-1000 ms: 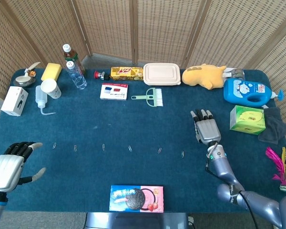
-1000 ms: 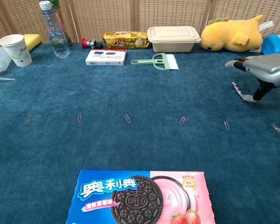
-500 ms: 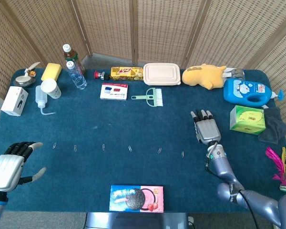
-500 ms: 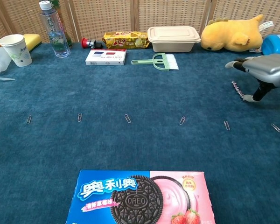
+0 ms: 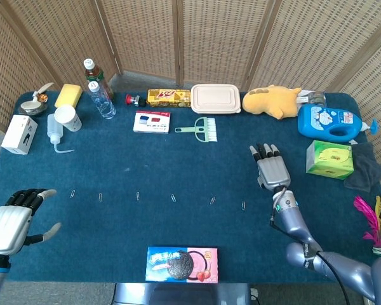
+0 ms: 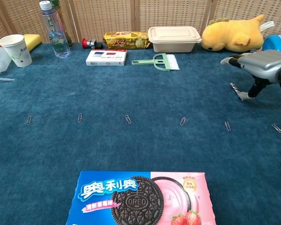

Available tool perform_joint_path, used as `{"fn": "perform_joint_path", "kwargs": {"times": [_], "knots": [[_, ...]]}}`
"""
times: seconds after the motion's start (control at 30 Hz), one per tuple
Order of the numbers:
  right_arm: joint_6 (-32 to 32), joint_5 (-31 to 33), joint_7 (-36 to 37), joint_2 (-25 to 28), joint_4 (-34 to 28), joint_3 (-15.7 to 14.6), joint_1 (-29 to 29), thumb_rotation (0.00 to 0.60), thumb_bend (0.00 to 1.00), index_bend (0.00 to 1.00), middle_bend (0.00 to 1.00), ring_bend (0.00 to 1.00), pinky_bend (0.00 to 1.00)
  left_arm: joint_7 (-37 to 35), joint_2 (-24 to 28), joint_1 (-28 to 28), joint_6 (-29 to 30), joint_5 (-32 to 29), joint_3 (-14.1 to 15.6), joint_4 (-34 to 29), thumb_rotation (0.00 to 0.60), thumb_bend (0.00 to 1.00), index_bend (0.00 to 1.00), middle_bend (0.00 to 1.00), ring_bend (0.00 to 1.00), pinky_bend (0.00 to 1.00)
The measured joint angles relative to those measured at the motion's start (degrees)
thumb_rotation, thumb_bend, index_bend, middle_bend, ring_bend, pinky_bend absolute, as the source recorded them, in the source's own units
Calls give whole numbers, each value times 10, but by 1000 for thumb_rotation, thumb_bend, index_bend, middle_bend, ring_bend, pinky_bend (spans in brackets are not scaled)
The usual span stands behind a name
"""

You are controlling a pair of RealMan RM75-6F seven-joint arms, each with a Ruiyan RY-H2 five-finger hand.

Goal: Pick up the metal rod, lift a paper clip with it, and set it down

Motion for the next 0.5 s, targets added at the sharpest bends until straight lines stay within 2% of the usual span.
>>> {"fn": "perform_joint_path", "kwargs": {"times": [0.5], "knots": [[-8,32,-23,-16,21,-4,12,584,361,0,52,12,110,-13,-5,-6,-7,-4,-2,16,438,390,221,257,208,186]]}}
